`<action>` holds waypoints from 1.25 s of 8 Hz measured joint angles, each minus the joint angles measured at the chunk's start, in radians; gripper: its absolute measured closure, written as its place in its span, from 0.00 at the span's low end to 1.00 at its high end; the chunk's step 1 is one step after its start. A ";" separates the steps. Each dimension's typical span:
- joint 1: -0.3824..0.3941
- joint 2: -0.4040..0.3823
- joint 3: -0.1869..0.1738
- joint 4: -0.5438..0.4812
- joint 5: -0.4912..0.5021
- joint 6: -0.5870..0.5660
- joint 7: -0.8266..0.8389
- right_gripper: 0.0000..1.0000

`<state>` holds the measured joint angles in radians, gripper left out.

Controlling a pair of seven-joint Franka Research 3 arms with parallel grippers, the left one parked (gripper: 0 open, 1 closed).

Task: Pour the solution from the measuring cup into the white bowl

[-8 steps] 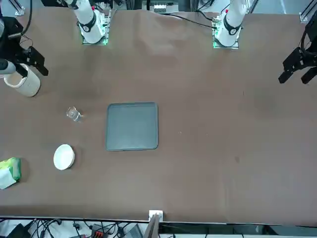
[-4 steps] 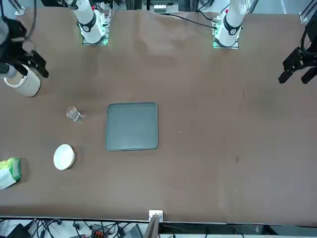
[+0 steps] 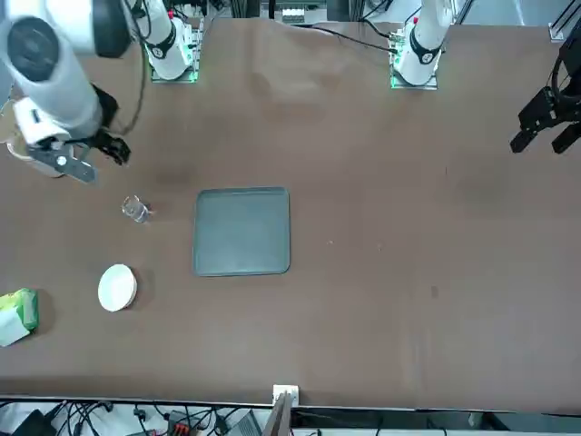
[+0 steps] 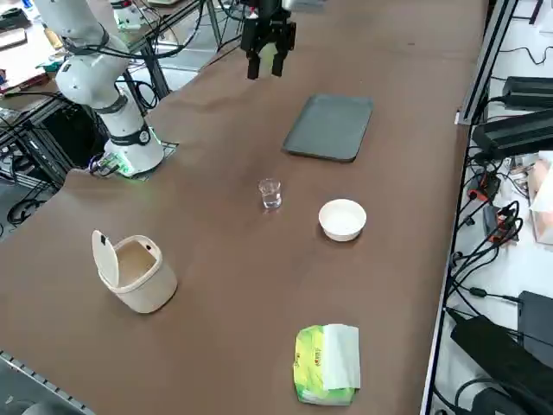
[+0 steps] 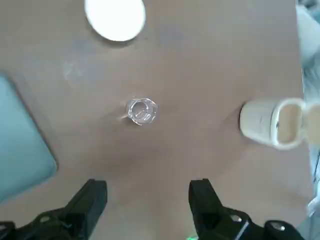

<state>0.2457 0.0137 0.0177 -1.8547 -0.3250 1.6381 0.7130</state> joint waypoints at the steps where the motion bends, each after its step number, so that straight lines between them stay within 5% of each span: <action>1: 0.006 0.001 0.000 -0.044 -0.021 0.028 0.119 0.00; 5: 0.033 0.091 0.000 -0.174 -0.143 0.129 0.705 0.01; 10: 0.118 0.332 -0.003 -0.058 -0.229 0.149 1.303 0.01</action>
<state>0.3638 0.3458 0.0142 -1.9128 -0.5538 1.7872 2.0157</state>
